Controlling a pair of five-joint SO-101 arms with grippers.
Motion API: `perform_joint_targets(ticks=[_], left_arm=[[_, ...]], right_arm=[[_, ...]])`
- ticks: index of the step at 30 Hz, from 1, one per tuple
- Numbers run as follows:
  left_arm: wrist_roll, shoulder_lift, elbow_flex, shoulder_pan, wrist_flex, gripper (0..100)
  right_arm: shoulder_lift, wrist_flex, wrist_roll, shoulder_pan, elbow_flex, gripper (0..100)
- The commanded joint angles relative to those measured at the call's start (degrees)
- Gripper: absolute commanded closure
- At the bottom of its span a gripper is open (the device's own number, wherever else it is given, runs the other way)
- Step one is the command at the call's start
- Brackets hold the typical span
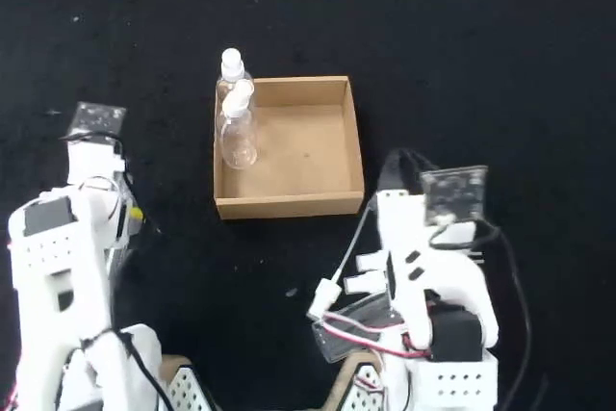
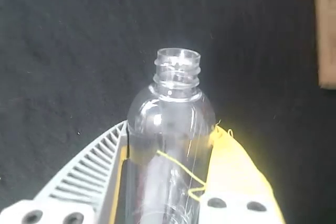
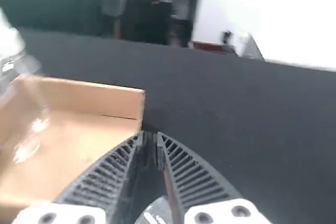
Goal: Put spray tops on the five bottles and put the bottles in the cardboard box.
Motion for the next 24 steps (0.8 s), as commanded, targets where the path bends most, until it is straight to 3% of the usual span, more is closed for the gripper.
perform_joint_targets(ticks=[1,8,15,20,24], left_arm=[[10.81,-6.33,0.84,1.19,-0.09,97],[20.40,-6.59,5.05,4.44,-5.19,97],[24.09,-6.95,12.00,4.70,-12.04,97],[26.81,-6.95,13.32,4.70,-13.71,97],[28.84,-6.95,16.04,4.70,-17.05,97]], right_arm=[[-0.48,6.07,6.24,-4.40,-6.64,98.6],[3.21,16.88,19.60,-5.27,-11.91,98.6],[22.11,26.64,32.00,-5.63,-22.11,98.6],[31.96,38.33,46.24,-12.92,-27.56,98.6],[35.03,44.84,49.14,-21.71,-27.65,98.4]])
